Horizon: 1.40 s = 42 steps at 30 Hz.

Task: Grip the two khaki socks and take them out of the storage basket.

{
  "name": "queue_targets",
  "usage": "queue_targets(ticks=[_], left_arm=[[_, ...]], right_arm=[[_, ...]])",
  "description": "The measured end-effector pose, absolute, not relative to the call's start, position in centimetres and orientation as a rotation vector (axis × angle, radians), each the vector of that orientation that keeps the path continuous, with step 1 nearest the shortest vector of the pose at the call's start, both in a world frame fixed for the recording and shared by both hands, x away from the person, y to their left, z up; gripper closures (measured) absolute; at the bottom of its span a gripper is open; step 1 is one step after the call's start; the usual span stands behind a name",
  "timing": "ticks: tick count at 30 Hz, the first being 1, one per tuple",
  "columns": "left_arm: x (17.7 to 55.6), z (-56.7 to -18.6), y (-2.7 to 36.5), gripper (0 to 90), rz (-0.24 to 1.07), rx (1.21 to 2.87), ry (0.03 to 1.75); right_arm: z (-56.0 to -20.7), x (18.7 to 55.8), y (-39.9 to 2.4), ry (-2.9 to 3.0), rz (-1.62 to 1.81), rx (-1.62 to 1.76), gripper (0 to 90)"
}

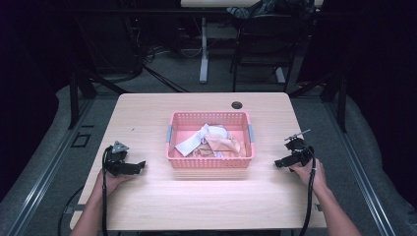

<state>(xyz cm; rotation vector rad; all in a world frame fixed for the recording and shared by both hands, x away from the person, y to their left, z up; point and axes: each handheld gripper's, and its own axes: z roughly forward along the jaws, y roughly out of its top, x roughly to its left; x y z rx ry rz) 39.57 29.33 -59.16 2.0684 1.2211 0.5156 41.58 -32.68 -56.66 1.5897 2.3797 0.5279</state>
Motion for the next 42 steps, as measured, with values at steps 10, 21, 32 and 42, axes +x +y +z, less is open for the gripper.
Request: queue_targets(ticks=[10, 21, 32, 42], left_arm=[[39.5, -59.2, 29.3, 3.9, 0.516, 2.067, 1.228], [39.5, -59.2, 29.3, 3.4, 0.518, 2.066, 1.229], [39.6, -59.2, 29.2, 1.9, 0.516, 2.075, 1.222], [39.6, -59.2, 29.2, 1.6, 0.509, 2.076, 1.221]], right_arm=[[-56.7, 41.6, -32.6, 2.385, 0.539, 1.574, 0.0], [-56.8, 41.6, -32.7, 2.397, 0.567, 1.542, 0.0], [-56.7, 42.1, -32.5, 2.387, 0.529, 1.569, 0.0], [-55.9, 42.1, -31.5, 2.468, 0.44, 1.474, 0.0]])
